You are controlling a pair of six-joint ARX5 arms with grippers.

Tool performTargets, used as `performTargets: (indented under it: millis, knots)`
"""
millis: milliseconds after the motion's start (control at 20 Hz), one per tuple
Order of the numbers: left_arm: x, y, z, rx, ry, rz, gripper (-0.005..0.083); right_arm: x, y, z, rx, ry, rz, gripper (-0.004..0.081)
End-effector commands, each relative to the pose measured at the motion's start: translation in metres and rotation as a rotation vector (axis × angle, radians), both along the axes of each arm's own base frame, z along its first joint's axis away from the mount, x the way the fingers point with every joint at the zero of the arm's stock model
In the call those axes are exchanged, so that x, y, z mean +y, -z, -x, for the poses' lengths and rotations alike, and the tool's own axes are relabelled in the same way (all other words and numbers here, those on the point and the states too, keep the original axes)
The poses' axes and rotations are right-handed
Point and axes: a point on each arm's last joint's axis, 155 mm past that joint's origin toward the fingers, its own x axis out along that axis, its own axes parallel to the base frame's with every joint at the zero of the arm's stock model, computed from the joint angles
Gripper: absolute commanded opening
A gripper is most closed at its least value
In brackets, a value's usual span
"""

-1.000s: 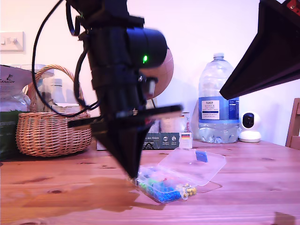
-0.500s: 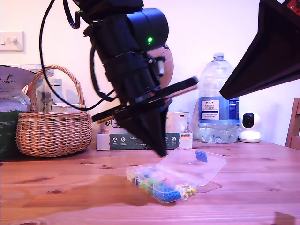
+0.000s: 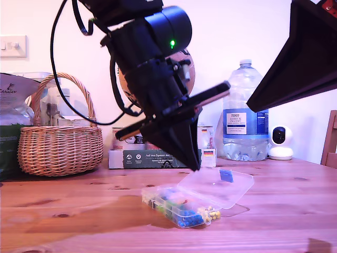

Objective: Sort the loose pins on the table into their correct compartments

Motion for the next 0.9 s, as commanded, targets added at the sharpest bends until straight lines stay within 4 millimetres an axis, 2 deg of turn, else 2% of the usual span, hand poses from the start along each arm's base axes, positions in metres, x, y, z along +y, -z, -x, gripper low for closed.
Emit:
performTargets:
  millis: [0, 100, 700, 850]
  knots:
    - [0.0024, 0.0263, 0.0075, 0.048, 0.014, -0.041, -0.0024, 0.0014, 0.0014, 0.0012, 0.006, -0.005, 0.0, -0.0013]
    - [0.0033, 0.0312, 0.0085, 0.058, 0.014, -0.05, -0.0024, 0.0014, 0.0014, 0.0012, 0.006, -0.005, 0.0, -0.0013]
    - [0.0041, 0.032, 0.0091, 0.054, 0.013, -0.059, -0.0023, 0.0014, 0.0014, 0.0012, 0.006, -0.005, 0.0, -0.0013]
    - [0.0032, 0.0317, 0.0101, 0.059, 0.016, -0.054, 0.0039, 0.0014, 0.0014, 0.0012, 0.006, -0.005, 0.0, -0.0013]
